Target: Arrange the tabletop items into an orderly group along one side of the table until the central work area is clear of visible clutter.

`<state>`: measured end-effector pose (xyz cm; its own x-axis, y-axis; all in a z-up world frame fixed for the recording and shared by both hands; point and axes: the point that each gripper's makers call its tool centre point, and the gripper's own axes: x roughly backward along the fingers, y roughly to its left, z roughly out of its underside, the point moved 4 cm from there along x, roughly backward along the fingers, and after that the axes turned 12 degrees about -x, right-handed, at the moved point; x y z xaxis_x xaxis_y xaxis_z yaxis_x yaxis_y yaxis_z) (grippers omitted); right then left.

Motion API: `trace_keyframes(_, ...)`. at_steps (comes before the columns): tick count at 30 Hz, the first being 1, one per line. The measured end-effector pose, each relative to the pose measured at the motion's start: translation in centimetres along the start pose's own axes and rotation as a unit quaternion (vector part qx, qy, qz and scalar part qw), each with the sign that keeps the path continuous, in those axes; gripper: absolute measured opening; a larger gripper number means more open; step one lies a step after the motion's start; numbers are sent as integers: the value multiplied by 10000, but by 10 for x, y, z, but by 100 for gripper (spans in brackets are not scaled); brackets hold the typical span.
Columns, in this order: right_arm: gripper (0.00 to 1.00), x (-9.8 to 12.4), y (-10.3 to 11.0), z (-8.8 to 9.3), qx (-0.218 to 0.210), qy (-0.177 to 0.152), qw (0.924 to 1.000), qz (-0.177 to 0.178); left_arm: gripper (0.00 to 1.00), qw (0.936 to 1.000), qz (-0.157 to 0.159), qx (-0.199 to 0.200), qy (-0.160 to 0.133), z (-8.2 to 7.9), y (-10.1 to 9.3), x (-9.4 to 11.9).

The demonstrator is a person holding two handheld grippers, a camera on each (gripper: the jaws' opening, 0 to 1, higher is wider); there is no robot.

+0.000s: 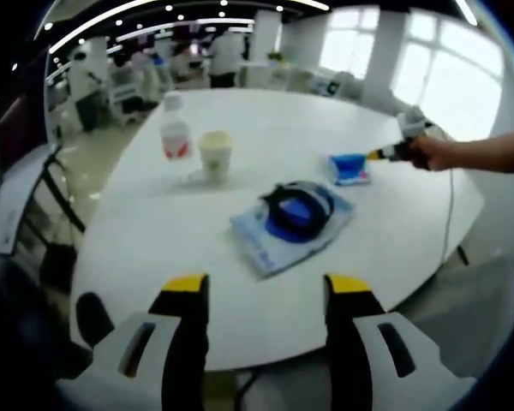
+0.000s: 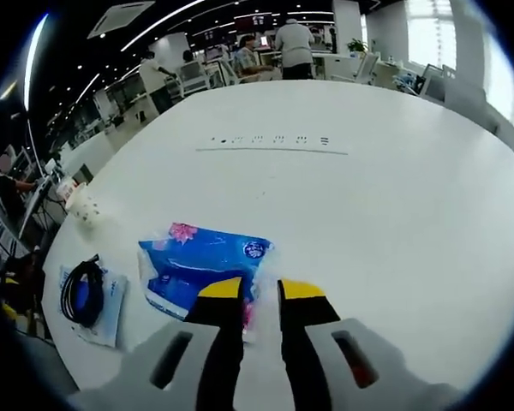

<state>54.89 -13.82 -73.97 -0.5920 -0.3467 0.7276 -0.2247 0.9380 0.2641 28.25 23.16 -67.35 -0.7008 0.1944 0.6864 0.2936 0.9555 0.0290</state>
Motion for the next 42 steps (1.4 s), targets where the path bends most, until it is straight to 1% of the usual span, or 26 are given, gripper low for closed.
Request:
trace_keyframes(2,24,2,-2,1,-2,4,10000,13,50,10000,-10,1,-2,0,0,0)
trace_keyframes(4,27,3,-2,2,-75,-17,10000,-35,50,10000,-8,6,-1,0,0,0)
trace_keyframes(7,28,4,0,5,-198,-9,9998,-96,50,10000,-2,-11,2,0,0,0)
trace_keyframes(15,28,-3,7,13,-206,50,9997,-104,50,10000,20,-42,34,1,-2,0)
trace_keyframes(18,25,-10,10,14,-214,116,9997,-53,50,10000,22,-63,53,1,-2,-1)
trace_keyframes(21,16,-14,12,12,-296,62,9995,-3,50,10000,24,-65,62,1,-2,-1)
trace_keyframes(23,8,-16,13,11,-413,11,9991,68,50,10000,28,-49,64,1,-2,-1)
trace_keyframes(24,6,-17,14,12,-506,25,9987,80,50,10000,25,-46,64,1,-2,-1)
trace_keyframes(31,5,-22,17,12,-523,60,9985,146,50,10000,7,-41,87,2,-1,-2)
trace_keyframes(35,5,-23,11,7,-576,0,9981,239,50,10000,-5,-28,93,3,-1,-2)
trace_keyframes(42,5,-20,-1,2,-585,-93,9978,289,50,9999,-18,-13,105,3,0,-2)
